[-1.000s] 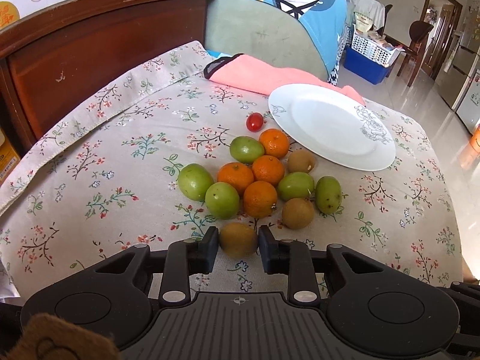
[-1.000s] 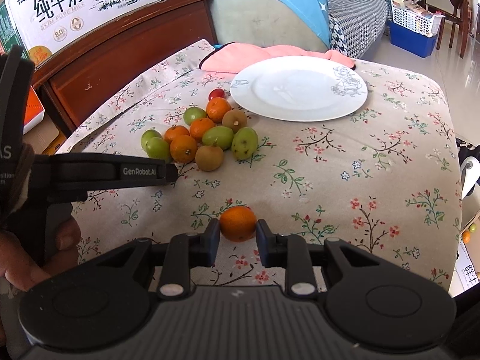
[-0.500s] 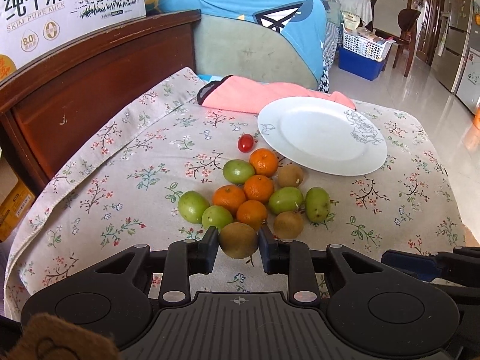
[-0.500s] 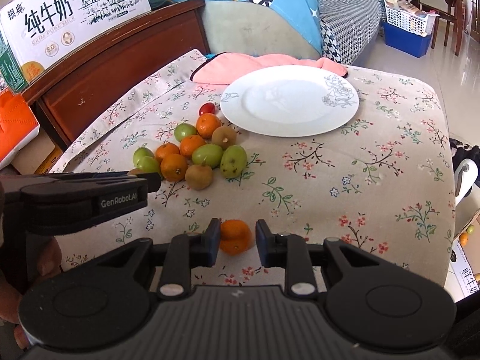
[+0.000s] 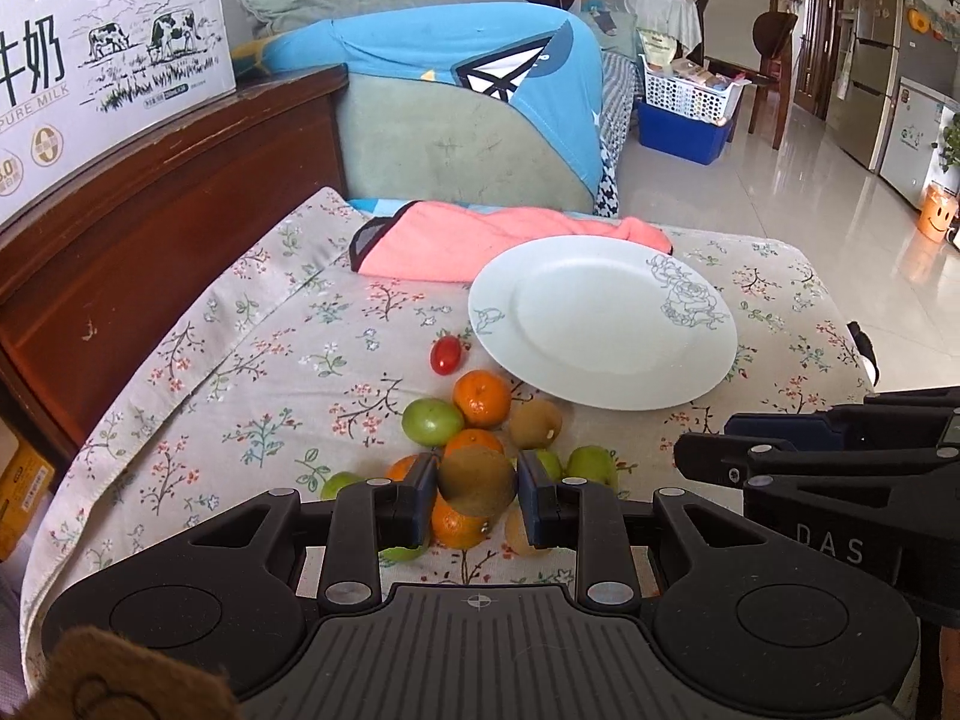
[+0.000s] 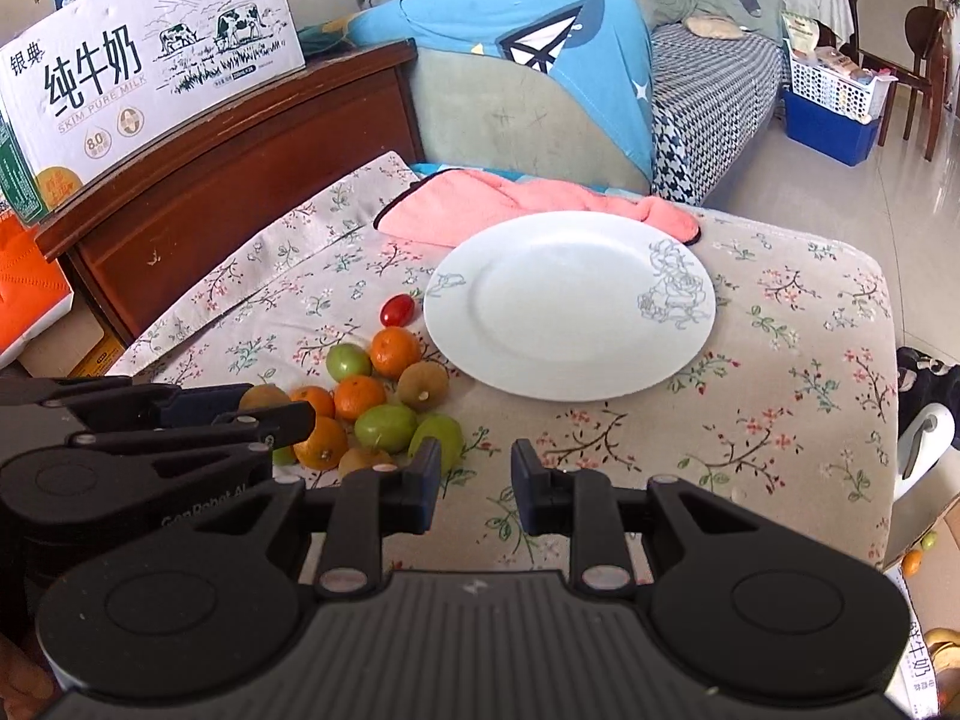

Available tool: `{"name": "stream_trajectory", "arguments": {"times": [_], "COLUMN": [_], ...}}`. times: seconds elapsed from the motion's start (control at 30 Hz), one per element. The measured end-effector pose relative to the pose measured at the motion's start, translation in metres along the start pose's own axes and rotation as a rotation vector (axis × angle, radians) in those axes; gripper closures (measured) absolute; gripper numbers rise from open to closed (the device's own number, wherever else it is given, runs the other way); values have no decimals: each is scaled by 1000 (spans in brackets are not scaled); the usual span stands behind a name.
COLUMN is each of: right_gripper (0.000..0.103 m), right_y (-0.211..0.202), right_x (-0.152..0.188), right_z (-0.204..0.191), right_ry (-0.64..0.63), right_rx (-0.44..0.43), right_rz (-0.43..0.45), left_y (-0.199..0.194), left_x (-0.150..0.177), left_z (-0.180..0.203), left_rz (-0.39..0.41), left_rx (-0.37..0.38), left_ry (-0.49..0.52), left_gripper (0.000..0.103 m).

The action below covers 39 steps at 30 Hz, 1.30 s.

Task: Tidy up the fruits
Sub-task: 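Lift the tangerine with the right gripper and carry it toward the white plate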

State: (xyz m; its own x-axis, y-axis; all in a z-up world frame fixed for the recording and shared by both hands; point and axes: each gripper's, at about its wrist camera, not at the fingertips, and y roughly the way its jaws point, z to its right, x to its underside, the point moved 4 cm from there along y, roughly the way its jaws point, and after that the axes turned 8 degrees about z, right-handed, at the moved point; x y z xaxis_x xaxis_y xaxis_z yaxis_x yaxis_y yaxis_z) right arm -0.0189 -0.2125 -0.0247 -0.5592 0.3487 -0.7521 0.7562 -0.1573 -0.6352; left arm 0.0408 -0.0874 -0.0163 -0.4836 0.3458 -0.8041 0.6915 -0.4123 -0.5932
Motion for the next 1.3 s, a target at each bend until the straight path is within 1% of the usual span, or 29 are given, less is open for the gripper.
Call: {"name": "stream_trajectory", "arguments": {"times": [0.13,0.3,0.4,0.5,0.6,0.67,0.77,0.83,0.93,1.03,1.13,1.23,1.3], "right_gripper": [78,78,78,78,78,77,74,74,71,67,64,65,66], "right_y": [6,13,16,16,12,7,0,-2,-4,-4,-2,3,9], "right_x": [-12,-22,-23,-22,-19,-14,-1,10,27,40,46,48,49], "right_z": [8,19,24,25,24,23,17,12,0,-14,-21,-21,-19], "right_ry": [10,41,68,54,53,60,46,28,-28,-111,-159,-196,-185], "right_rx": [-17,-27,-30,-24,-30,-64,-120,-155,-221,-252,-247,-194,-173], "right_rz": [9,9,4,4,2,-17,-63,-106,-182,-215,-225,-220,-235], "left_y": [6,14,17,17,13,10,5,3,4,6,6,7,9], "left_x": [-11,-23,-29,-33,-32,-29,-23,-19,-15,-13,-13,-13,-14], "left_z": [1,-8,-14,-21,-28,-29,-32,-33,-35,-37,-34,-31,-31], "left_rz": [13,7,12,14,18,17,21,20,13,3,6,5,5], "left_rx": [14,43,52,76,75,81,128,146,130,127,129,130,120], "left_ry": [10,-20,-32,-69,-86,-76,-91,-98,-88,-108,-97,-85,-82], "left_gripper": [77,77,77,77,77,77,77,77,77,77,77,77,77]}}
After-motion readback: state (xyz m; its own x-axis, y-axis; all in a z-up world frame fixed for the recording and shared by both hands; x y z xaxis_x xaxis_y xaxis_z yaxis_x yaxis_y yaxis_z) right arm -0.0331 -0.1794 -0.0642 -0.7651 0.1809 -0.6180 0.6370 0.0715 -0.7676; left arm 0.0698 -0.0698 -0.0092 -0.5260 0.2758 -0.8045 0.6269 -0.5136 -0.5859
